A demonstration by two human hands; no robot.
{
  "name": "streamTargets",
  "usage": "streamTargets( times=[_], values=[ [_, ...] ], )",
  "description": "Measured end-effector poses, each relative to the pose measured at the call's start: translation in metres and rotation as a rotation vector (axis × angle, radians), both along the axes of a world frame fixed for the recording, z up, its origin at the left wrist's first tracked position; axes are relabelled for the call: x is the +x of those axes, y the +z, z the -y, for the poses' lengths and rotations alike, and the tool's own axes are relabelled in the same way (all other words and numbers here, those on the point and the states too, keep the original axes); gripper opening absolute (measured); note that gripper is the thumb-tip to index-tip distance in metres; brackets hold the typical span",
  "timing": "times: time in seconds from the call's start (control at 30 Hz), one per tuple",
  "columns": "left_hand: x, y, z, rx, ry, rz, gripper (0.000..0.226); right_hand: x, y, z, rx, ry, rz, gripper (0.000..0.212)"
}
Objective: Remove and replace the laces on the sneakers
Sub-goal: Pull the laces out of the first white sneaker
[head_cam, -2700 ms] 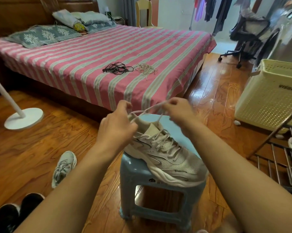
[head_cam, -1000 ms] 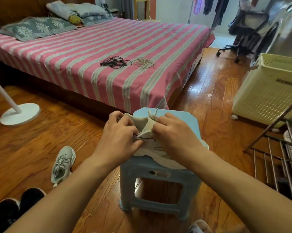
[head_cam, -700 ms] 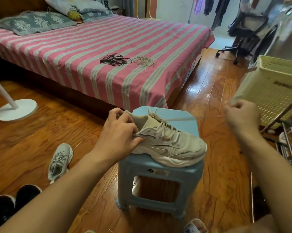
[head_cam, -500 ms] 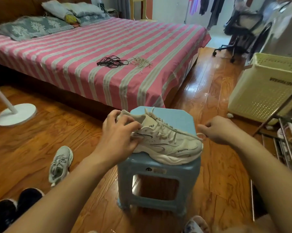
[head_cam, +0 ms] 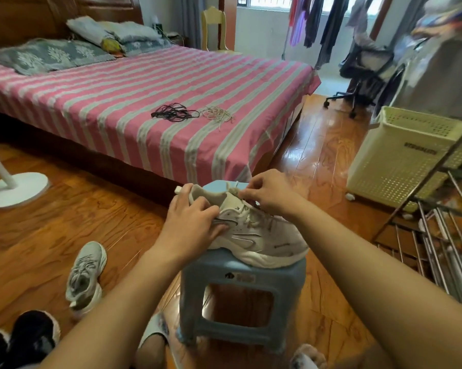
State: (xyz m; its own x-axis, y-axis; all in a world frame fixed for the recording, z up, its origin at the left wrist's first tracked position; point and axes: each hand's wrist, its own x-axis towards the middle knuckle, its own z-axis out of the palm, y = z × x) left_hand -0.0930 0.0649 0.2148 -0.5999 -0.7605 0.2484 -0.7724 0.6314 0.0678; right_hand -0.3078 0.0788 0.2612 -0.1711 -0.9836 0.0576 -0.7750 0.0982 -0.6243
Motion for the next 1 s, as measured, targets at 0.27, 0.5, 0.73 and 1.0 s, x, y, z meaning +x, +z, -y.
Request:
streamTargets(
  times=[0.27, 0.5, 0.73, 1.0],
  values=[
    [-0.016, -0.021, 0.036, -0.135, -0.133, -0.153, 0.047, -0.022, -0.037, 0.001, -0.057, -0.161, 0.816, 0.016],
    [-0.016, -0.020, 0.048, -0.104, -0.190, -0.128, 0.038, -0.047, -0.019, 0.011, 0.226, -0.041, 0.671, 0.031],
    [-0.017, -0.016, 0.040, -0.143, -0.170, -0.105, 0.037, -0.040, -0.009, 0.016, 0.087, -0.034, 0.441, 0.017],
    [-0.022, -0.017, 0.033, -0.126, -0.097, -0.191, 0.041, -0.071, -0.009, 0.014, -0.114, -0.428, 0.271, 0.027]
  ],
)
